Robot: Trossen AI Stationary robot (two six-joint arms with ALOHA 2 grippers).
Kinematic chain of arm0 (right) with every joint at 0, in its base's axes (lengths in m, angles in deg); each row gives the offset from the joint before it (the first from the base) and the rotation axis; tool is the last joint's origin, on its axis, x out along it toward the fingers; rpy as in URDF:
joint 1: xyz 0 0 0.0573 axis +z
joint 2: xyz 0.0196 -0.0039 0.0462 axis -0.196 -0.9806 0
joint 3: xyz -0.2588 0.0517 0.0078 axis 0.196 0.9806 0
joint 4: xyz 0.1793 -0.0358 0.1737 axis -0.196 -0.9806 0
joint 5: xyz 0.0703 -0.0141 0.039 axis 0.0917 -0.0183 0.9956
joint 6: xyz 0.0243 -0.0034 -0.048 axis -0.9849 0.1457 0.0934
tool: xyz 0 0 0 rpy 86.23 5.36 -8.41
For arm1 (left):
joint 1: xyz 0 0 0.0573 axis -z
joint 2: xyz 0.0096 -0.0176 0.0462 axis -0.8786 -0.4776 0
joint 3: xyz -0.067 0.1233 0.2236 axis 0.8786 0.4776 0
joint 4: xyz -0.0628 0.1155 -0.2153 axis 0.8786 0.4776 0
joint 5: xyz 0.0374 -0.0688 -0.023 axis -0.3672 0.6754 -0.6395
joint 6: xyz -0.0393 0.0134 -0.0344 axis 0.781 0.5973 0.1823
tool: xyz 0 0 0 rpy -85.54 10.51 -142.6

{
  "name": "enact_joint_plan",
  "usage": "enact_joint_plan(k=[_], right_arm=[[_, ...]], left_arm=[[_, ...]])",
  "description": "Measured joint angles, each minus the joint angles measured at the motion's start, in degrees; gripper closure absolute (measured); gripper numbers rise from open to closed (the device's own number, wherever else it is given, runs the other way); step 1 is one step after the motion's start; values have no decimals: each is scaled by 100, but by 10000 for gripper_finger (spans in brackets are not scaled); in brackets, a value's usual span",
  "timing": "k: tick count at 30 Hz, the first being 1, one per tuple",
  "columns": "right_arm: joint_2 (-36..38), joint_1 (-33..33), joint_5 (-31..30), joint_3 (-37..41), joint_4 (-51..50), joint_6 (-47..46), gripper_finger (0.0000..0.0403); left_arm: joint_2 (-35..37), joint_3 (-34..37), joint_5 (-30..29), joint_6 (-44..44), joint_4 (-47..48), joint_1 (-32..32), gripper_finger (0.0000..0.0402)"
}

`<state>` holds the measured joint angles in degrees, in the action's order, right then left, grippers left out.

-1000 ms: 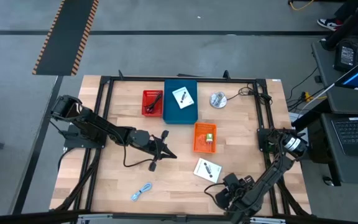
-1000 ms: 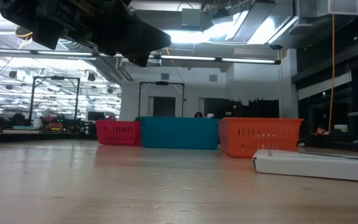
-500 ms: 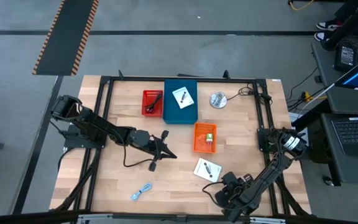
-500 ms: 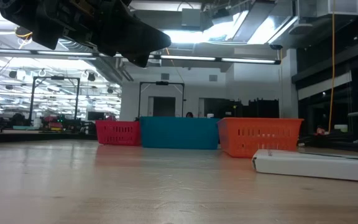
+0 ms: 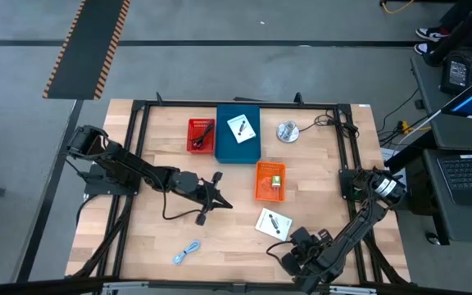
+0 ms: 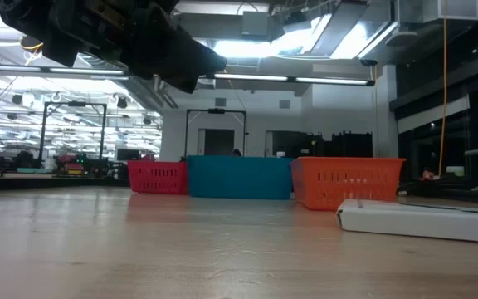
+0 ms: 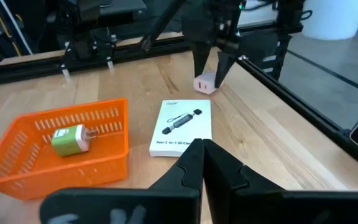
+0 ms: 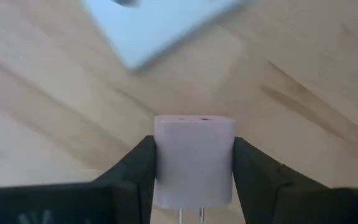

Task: Pick and place items into bin
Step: Put the light pink charger adapter into the orange bin

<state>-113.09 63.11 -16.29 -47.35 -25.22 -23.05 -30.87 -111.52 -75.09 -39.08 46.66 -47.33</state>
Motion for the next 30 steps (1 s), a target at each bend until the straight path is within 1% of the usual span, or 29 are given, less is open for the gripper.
enact_joint_plan(k=[3,8,15,17,19,22,27,30], right_arm=[[141,16,-333,-10,122,174,254],[417,16,-835,-10,56,527,254],[930,18,-1962,-1,-201,933,254],[1078,18,-2231,126,-186,978,254],[1176,16,-2375,306,-93,1066,254],[1308,16,-2582,700,314,1237,254],[1698,16,-3378,1530,1140,1599,254],[2007,11,-3685,2068,1626,1845,254]], left_arm=[[0,0,-11,-37,26,-62,400],[0,0,-11,-37,78,-196,399],[0,0,-9,-189,224,-414,399],[0,0,-11,-265,248,-478,398],[0,0,13,-276,264,-544,400],[0,0,171,-278,360,-651,401],[0,0,348,-378,462,-829,399],[1,0,354,-380,466,-917,401]])
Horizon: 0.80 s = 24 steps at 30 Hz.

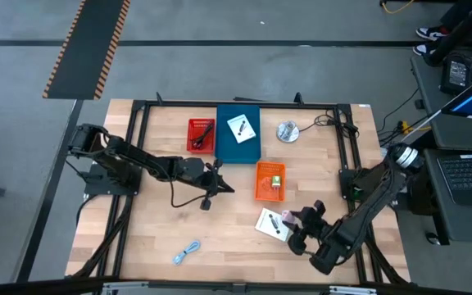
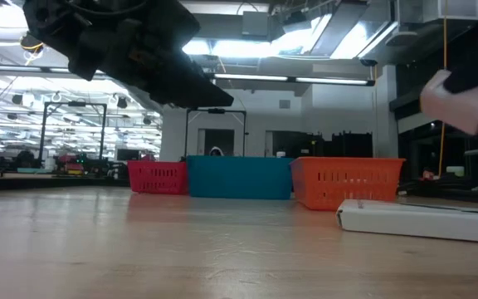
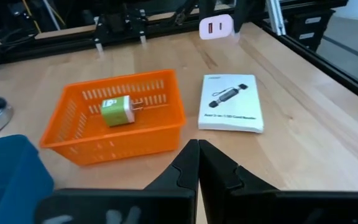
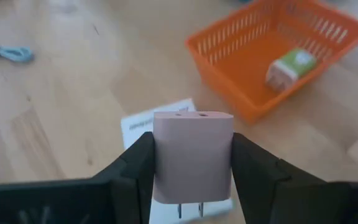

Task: Pick and place items into bin
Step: Put the light pink charger adapter into the orange bin

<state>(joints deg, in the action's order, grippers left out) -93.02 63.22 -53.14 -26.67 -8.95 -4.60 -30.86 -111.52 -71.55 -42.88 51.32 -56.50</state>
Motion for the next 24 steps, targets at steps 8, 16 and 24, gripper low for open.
enact_joint_plan(k=[8,16,24], right_arm=[[634,-26,-1006,1143,2156,1819,254],[1115,-488,-792,1133,2668,3525,254],[1541,-1292,252,1124,2628,4620,254]], left_arm=[[-1,0,9,-2,5,-146,400],[1,0,9,-4,4,-303,399],[-1,0,7,-182,1,-493,398]])
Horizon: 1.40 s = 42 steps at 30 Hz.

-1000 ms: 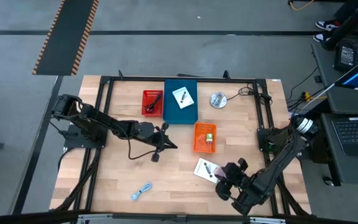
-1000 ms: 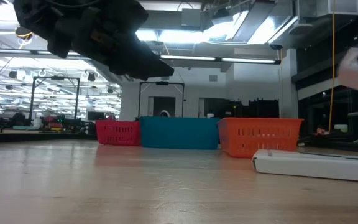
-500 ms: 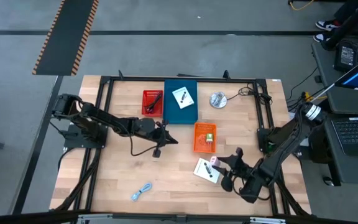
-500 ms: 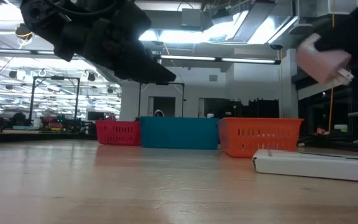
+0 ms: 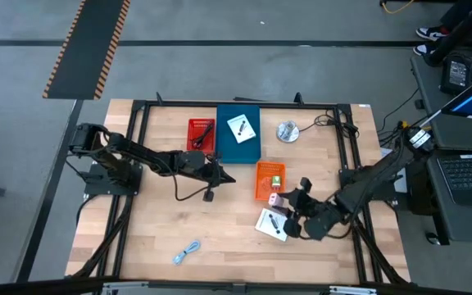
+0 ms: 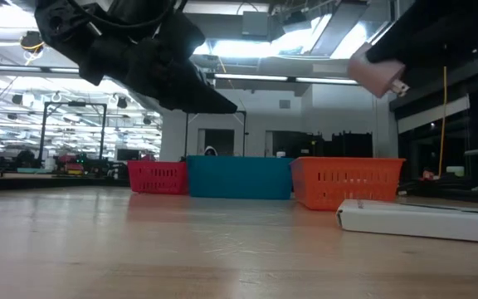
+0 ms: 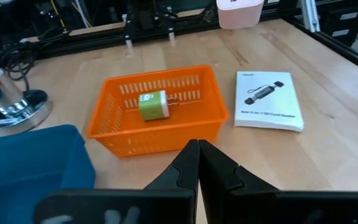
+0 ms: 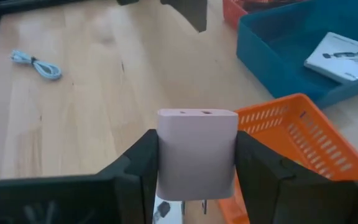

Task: Pick and place items into bin
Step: Put the light pink charger adapter into the orange bin

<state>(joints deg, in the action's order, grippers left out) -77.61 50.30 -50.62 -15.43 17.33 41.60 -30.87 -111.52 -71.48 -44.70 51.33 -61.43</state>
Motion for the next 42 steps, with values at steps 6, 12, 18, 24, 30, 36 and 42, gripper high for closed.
enact_joint_plan(k=[6,12,18,24,30,36,42], right_arm=[[235,-630,733,0,17,825,254],[388,-1212,1364,0,-10,1470,254],[487,-1875,2232,0,-115,1758,254],[485,-2574,3041,0,-156,2037,250],[484,-2973,3155,0,-355,2061,254],[289,-3013,3160,-2,-268,2058,254],[-173,-3027,3154,-2,-267,1889,254]], left_arm=[[0,0,-2,36,0,-118,401],[1,0,-14,-71,0,-130,398],[0,0,-18,-164,0,-130,400],[0,0,-22,-166,-9,-130,396],[0,0,-28,-168,-7,-130,400],[0,0,-38,-168,-5,-130,396],[0,0,-118,-168,-5,-130,400]])
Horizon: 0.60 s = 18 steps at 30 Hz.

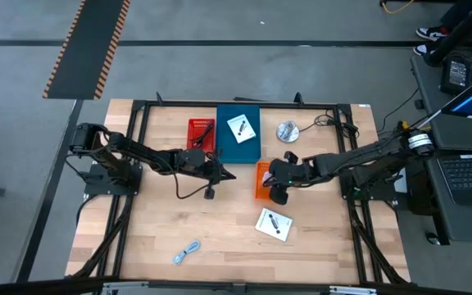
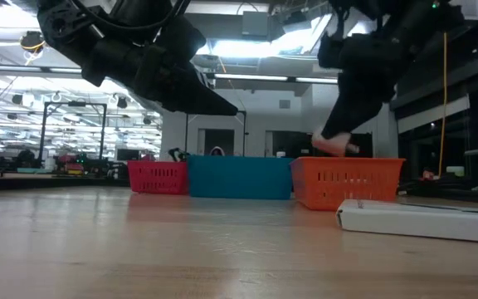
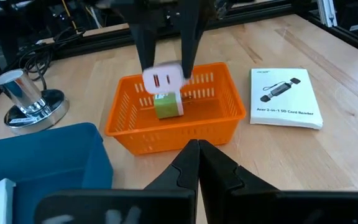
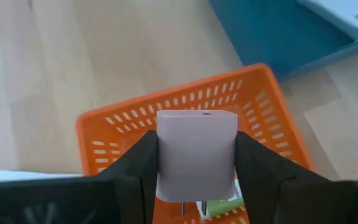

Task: Pick and place items into bin
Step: Put the light pink charger adapter into the orange bin

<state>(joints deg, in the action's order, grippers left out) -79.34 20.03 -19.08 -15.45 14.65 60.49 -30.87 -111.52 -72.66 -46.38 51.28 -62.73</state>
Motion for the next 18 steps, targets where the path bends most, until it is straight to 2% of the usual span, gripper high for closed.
enact_joint_plan(k=[14,18], right_arm=[[-815,0,-1,0,406,-125,254],[-868,0,-3,0,402,-156,226]], left_arm=[[1,0,0,0,1,1,400],[0,0,0,0,1,0,397]])
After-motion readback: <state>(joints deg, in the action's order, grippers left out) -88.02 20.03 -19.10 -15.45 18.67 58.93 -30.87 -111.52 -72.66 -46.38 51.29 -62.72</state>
